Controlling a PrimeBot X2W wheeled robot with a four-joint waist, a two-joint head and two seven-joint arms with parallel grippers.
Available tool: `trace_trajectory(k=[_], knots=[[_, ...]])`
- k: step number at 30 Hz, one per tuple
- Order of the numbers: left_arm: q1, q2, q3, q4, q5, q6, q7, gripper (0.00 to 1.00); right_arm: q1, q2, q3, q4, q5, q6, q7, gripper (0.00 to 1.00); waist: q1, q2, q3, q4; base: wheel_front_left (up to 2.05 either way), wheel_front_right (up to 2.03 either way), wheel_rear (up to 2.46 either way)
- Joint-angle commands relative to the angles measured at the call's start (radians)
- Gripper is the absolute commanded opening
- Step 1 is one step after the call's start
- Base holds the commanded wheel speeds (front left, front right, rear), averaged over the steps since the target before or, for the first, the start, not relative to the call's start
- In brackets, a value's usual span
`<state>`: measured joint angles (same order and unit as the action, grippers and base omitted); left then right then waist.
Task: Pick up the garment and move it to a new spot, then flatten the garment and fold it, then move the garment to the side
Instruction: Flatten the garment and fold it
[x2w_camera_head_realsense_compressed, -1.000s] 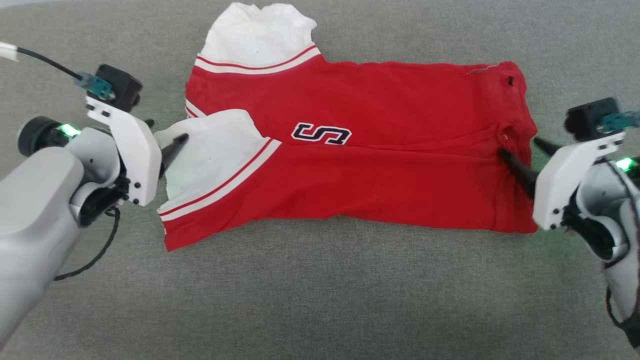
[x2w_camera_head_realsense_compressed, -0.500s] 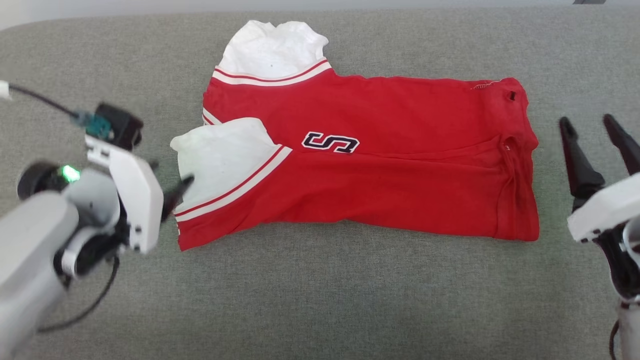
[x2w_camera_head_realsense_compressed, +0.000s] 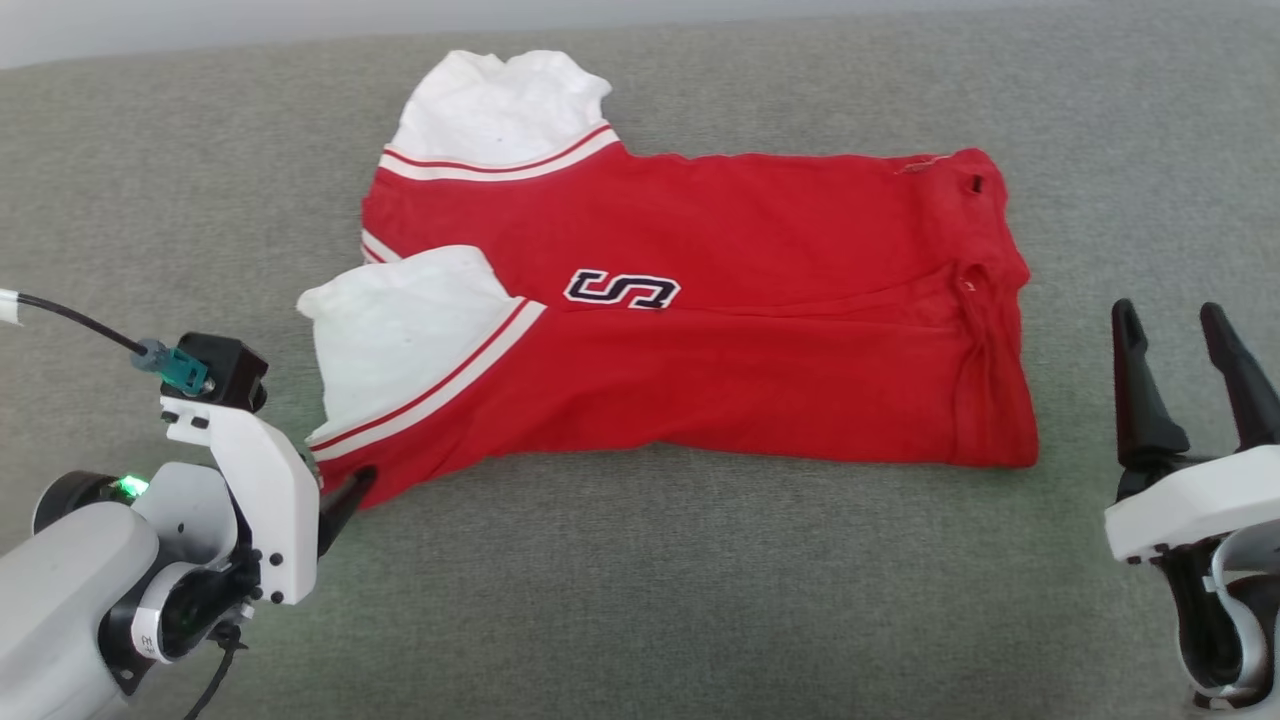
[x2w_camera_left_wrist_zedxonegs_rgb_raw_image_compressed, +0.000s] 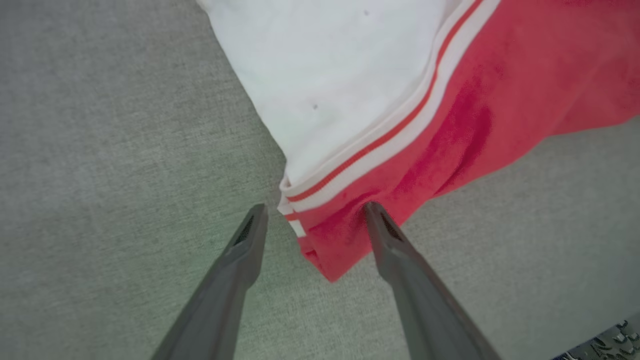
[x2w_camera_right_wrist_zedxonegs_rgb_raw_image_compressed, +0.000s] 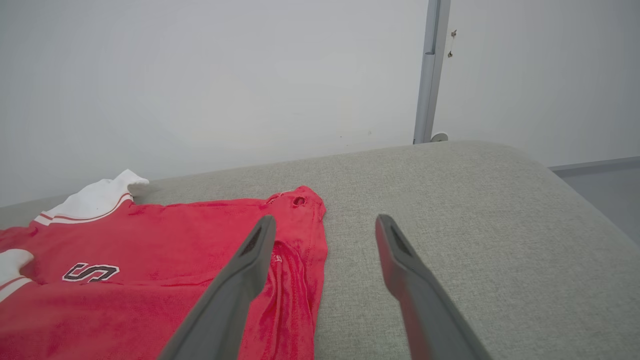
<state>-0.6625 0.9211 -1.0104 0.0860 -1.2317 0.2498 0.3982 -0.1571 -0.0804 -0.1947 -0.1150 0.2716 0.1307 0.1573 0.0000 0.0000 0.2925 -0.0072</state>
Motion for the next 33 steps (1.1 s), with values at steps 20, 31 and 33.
trace_trajectory(k=[20,31,33], knots=[[-0.049,-0.169,-0.023,0.355,-0.021,-0.14,0.013,0.0,0.003,-0.068,0.15,0.109,0.116,0.0,0.313,1.0,0.0,0.0,0.031,-0.029,0.0,0.0,0.0],[-0.111,-0.231,-0.026,0.406,0.002,-0.182,-0.006,0.0,-0.124,-0.111,0.221,0.316,0.154,0.0,0.558,1.0,0.0,0.0,0.055,0.022,0.0,0.0,0.0],[-0.123,-0.244,-0.025,0.416,0.004,-0.189,-0.009,0.0,-0.147,-0.122,0.254,0.379,0.165,0.0,0.604,0.05,0.0,0.0,0.057,0.035,0.0,0.0,0.0]])
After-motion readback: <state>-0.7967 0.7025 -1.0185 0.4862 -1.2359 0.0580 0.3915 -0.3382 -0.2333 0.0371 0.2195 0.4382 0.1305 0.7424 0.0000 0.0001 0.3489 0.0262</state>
